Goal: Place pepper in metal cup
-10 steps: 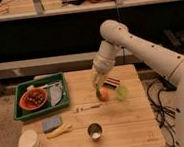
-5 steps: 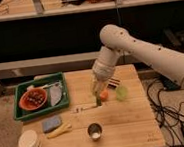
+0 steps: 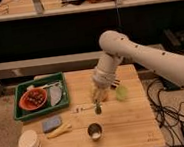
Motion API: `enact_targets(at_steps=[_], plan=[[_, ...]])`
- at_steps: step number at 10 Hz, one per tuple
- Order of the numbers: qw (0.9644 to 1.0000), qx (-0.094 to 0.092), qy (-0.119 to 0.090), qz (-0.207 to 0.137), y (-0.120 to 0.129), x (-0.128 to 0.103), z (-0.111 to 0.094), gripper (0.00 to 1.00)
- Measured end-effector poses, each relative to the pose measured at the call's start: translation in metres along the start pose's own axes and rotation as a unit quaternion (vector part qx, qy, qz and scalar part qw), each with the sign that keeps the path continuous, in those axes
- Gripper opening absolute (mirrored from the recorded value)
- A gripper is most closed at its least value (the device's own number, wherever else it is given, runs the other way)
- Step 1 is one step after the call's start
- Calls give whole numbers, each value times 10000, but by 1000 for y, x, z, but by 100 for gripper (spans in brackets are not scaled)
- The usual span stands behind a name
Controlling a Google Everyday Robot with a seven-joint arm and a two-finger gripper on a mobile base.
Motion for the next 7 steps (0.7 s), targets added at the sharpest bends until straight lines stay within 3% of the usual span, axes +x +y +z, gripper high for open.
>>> enact_targets(at_steps=[7], plan=[[9996, -83, -263, 13, -7, -33, 17, 18]])
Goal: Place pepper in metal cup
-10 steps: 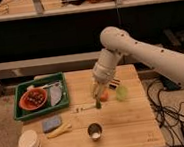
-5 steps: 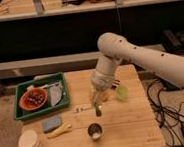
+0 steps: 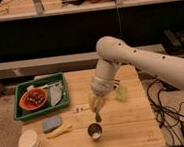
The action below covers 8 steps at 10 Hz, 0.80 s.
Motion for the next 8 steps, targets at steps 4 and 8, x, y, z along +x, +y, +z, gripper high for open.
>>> enact_targets(at_steps=[4, 8], plan=[[9997, -15, -154, 163, 7, -6, 13, 18], [9991, 38, -319, 282, 14, -10, 25, 18]])
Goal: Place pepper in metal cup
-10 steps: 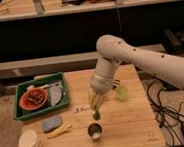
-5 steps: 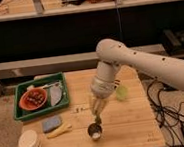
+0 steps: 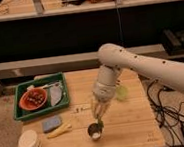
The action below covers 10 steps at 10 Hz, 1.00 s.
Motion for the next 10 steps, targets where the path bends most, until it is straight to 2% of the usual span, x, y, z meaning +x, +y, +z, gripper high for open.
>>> enact_targets(at_steps=[5, 10], plan=[[9999, 32, -168, -5, 0, -3, 11, 18], [9994, -88, -345, -25, -2, -4, 29, 18]])
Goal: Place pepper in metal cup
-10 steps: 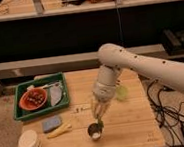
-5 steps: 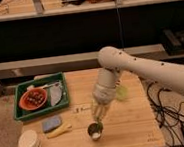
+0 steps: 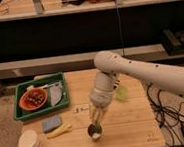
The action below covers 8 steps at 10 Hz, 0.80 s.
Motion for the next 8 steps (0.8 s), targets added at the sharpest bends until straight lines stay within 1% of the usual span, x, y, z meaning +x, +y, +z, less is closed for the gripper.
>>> enact_targets(at_steps=[2, 6, 8], plan=[[10000, -43, -16, -2, -1, 1, 3, 18], [10000, -67, -25, 67, 2, 6, 7, 19], [9999, -89, -23, 67, 0, 11, 8, 36]])
